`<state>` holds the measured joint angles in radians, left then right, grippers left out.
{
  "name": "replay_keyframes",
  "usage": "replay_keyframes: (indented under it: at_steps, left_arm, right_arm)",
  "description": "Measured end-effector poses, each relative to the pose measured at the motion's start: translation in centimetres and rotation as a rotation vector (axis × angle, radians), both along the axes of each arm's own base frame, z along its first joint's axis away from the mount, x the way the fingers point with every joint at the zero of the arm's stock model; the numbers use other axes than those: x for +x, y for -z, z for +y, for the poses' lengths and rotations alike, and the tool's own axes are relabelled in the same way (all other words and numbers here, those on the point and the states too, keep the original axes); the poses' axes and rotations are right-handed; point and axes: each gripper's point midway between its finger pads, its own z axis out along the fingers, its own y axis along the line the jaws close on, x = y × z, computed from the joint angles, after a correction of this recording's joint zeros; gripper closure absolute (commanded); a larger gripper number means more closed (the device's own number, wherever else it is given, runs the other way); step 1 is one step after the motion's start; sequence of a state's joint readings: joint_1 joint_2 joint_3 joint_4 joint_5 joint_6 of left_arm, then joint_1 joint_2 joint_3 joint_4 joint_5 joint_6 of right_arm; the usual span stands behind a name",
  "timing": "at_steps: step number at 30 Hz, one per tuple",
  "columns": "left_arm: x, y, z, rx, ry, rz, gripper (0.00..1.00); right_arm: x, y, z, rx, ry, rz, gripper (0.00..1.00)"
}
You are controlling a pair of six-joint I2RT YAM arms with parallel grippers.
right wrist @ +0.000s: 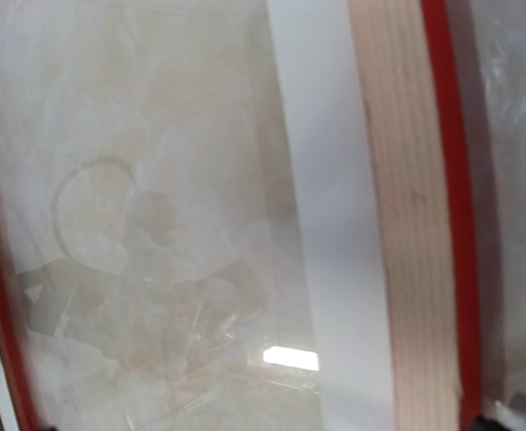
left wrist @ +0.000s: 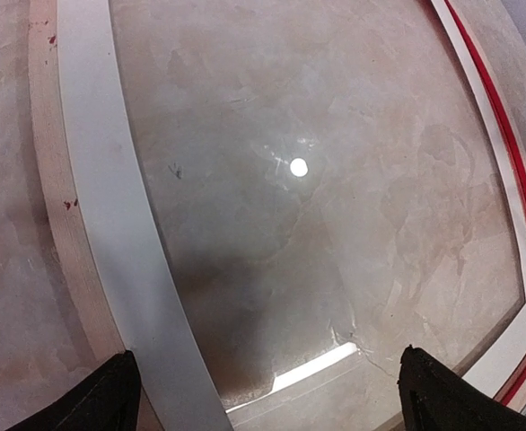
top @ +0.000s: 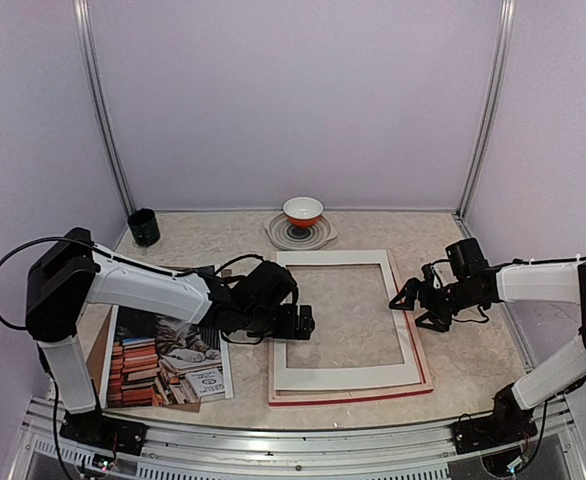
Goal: Put the photo into the frame
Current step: Place the mat board on the frame body.
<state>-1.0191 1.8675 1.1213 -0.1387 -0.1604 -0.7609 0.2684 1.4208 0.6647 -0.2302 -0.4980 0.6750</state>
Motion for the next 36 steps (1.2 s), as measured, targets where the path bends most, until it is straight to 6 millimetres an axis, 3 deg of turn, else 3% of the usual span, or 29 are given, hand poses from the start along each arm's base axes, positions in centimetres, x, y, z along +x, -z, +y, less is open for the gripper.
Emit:
replay_keyframes:
  at_steps: [9, 17, 21, 25, 33, 36]
  left_arm:
    - [-0.1, 0.0, -0.8, -0.016, 0.015, 0.003, 0.01]
    - [-1.6, 0.9, -1.9, -0.019, 0.064, 0.035, 0.01]
    - [-0.8, 0.4, -1.7, -0.012, 0.054, 0.018, 0.01]
    - [2.3, -2.1, -1.3, -0.026, 0.019, -0.055, 0.01]
    - [9.1, -10.8, -2.7, -0.098, 0.009, -0.280, 0.01]
    - [11.7, -13.2, -3.5, -0.124, 0.010, -0.358, 0.01]
  right_arm:
    - [0.0, 0.1, 0.0, 0.000, 0.000, 0.000, 0.01]
    - [0.0, 0.1, 0.1, 0.004, -0.004, -0.001, 0.01]
    - [0.0, 0.2, -0.2, -0.017, -0.007, 0.001, 0.01]
    - [1.0, -0.8, -0.5, -0.056, -0.006, -0.031, 0.01]
    - [3.4, -3.2, -1.2, -0.128, 0.007, -0.118, 0.01]
    - [3.6, -3.5, -1.3, -0.136, 0.011, -0.125, 0.01]
